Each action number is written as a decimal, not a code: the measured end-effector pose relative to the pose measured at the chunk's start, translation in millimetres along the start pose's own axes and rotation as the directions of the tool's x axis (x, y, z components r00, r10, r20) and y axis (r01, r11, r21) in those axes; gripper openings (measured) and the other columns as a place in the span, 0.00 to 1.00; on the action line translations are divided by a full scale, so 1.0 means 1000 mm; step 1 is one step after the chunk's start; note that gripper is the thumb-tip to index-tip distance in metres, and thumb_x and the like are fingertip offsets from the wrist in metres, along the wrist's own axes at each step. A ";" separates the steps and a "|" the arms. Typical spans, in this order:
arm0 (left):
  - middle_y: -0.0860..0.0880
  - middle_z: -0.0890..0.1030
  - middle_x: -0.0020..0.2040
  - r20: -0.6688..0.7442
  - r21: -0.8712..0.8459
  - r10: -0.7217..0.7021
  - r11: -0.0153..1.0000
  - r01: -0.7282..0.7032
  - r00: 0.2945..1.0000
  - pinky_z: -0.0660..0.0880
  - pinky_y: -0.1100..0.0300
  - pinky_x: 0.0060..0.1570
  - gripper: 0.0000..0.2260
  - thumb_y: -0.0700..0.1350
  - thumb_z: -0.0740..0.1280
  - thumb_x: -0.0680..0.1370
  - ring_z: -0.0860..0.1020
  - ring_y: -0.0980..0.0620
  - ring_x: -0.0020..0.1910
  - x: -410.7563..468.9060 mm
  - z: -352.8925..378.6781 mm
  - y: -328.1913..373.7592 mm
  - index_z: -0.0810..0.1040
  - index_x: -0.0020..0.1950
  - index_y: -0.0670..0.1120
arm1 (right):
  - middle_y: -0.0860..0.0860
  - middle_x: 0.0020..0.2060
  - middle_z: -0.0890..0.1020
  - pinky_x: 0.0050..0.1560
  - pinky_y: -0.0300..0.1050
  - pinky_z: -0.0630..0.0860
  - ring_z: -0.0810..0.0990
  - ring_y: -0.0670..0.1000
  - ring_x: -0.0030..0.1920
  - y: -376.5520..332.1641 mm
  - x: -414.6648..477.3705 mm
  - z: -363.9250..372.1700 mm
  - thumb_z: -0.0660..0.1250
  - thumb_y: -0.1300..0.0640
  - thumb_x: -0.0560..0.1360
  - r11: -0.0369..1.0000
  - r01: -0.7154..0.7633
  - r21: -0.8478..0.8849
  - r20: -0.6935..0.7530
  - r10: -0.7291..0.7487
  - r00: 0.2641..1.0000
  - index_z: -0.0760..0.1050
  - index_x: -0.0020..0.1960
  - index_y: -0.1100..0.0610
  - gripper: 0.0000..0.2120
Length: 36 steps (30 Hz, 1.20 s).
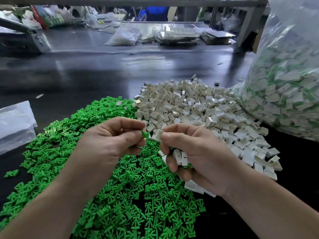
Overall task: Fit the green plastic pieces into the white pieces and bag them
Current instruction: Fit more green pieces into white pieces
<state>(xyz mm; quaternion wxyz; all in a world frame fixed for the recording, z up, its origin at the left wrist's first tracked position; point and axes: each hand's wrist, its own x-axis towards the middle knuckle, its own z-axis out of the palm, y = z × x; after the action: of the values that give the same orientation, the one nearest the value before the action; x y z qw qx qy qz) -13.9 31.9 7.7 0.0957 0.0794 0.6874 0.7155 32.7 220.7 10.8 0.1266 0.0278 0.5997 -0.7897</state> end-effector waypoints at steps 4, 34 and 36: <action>0.42 0.82 0.36 0.061 -0.216 -0.071 0.973 0.082 0.996 0.79 0.62 0.33 0.09 0.40 0.72 0.64 0.82 0.51 0.34 -0.001 0.007 0.002 0.86 0.43 0.43 | 0.52 0.36 0.78 0.19 0.36 0.66 0.76 0.49 0.26 0.003 0.000 0.001 0.69 0.58 0.79 0.998 0.057 -0.038 0.011 -0.057 0.998 0.81 0.45 0.53 0.05; 0.43 0.79 0.34 0.310 -0.304 -0.029 0.944 0.128 0.950 0.75 0.60 0.25 0.15 0.50 0.73 0.72 0.77 0.49 0.29 -0.014 0.016 0.004 0.82 0.54 0.44 | 0.54 0.34 0.77 0.19 0.34 0.64 0.74 0.48 0.24 -0.001 -0.004 -0.002 0.69 0.56 0.78 0.997 0.069 -0.030 0.112 -0.065 0.992 0.77 0.45 0.59 0.06; 0.43 0.80 0.35 0.393 -0.364 -0.037 0.911 0.192 0.919 0.75 0.62 0.24 0.17 0.51 0.73 0.74 0.78 0.50 0.28 -0.014 0.018 0.002 0.81 0.58 0.44 | 0.54 0.33 0.77 0.19 0.33 0.64 0.73 0.47 0.24 -0.001 -0.004 -0.003 0.68 0.55 0.76 0.999 0.050 -0.015 0.142 -0.047 0.989 0.76 0.47 0.62 0.10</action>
<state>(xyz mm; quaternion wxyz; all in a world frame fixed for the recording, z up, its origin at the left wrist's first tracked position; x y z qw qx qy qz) 4.3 45.4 10.8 0.2825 0.1533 0.5008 0.8036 36.1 224.1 11.9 0.1498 -0.0441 0.5969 -0.7869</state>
